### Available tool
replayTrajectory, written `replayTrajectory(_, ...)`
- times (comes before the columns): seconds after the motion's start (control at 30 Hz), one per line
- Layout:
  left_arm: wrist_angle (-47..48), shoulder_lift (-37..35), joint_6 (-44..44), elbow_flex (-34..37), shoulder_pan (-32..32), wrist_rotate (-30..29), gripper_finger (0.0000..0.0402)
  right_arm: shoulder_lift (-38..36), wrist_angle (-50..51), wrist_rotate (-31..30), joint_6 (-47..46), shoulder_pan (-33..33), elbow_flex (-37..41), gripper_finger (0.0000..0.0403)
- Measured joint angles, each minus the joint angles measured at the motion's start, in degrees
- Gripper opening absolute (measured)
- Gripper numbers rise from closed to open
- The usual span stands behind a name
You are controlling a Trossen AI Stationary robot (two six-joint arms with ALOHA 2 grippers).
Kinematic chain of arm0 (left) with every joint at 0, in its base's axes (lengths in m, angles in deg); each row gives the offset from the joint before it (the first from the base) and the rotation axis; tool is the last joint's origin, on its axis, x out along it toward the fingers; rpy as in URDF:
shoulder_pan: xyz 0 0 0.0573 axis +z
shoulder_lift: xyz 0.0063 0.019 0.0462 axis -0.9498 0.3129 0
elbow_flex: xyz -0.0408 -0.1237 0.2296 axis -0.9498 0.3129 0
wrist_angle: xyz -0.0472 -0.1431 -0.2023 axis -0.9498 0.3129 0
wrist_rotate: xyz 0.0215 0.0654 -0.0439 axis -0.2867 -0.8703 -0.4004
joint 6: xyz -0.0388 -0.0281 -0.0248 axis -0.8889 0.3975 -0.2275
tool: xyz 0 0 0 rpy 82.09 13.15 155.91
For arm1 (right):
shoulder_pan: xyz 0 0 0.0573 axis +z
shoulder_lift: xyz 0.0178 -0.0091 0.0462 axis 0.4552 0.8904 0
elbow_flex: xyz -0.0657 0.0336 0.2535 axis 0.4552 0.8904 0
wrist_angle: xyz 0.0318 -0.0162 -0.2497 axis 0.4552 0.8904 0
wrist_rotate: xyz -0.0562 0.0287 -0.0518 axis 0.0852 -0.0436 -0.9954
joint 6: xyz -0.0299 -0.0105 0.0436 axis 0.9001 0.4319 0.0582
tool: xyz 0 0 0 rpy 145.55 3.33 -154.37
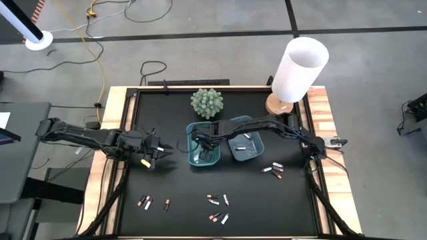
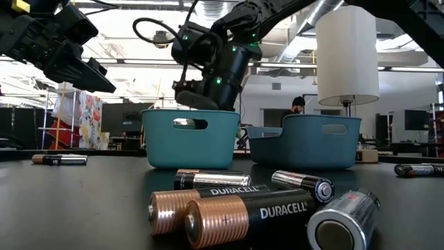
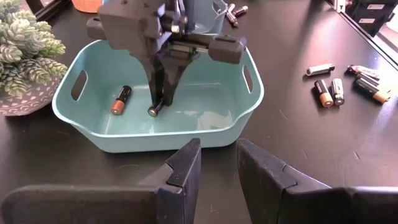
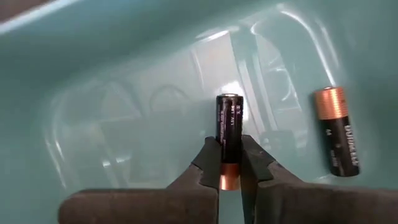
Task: Sort batteries
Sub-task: Put the black battery into the green bin
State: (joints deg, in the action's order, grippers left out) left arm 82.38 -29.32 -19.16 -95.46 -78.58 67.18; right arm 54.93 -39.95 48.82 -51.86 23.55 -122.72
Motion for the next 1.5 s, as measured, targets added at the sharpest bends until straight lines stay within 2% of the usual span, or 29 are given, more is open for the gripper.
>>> replayTrajectory(0.23,0.0,0.0,0.0,0.0,0.0,0.0,0.0097,0.7,0.1,-0.4,0.1,0.0,-0.1,0.0035)
replayTrajectory(0.4,0.0,0.0,0.0,0.0,0.0,0.0,0.0097,-1.0,-0.2,0.2,0.0,0.0,0.0,0.0056)
replayTrajectory(0.63,0.3,0.0,0.0,0.0,0.0,0.0,0.0097,-5.6,0.0,0.2,0.1,0.0,0.0,0.0101)
replayTrajectory(0.83,0.5,0.0,0.0,0.0,0.0,0.0,0.0097,-11.1,2.0,0.1,0.1,0.0,0.0,0.0123)
replayTrajectory(1.03,1.9,0.0,-1.2,0.0,0.0,0.0,0.0097,-16.9,11.1,-0.5,-1.8,0.4,0.0,0.0126)
replayTrajectory(1.1,2.2,0.0,-1.3,0.0,0.0,0.0,0.0097,-19.0,15.6,-2.9,-3.9,1.2,0.0,0.0124)
replayTrajectory(1.27,2.4,0.0,-1.6,0.0,0.0,0.0,0.0097,-26.1,23.7,-14.0,-10.6,5.6,3.3,0.0119)
replayTrajectory(1.5,2.6,0.0,-2.0,0.0,0.0,0.0,0.0097,-40.6,25.6,-19.1,-27.2,14.0,19.1,0.0118)
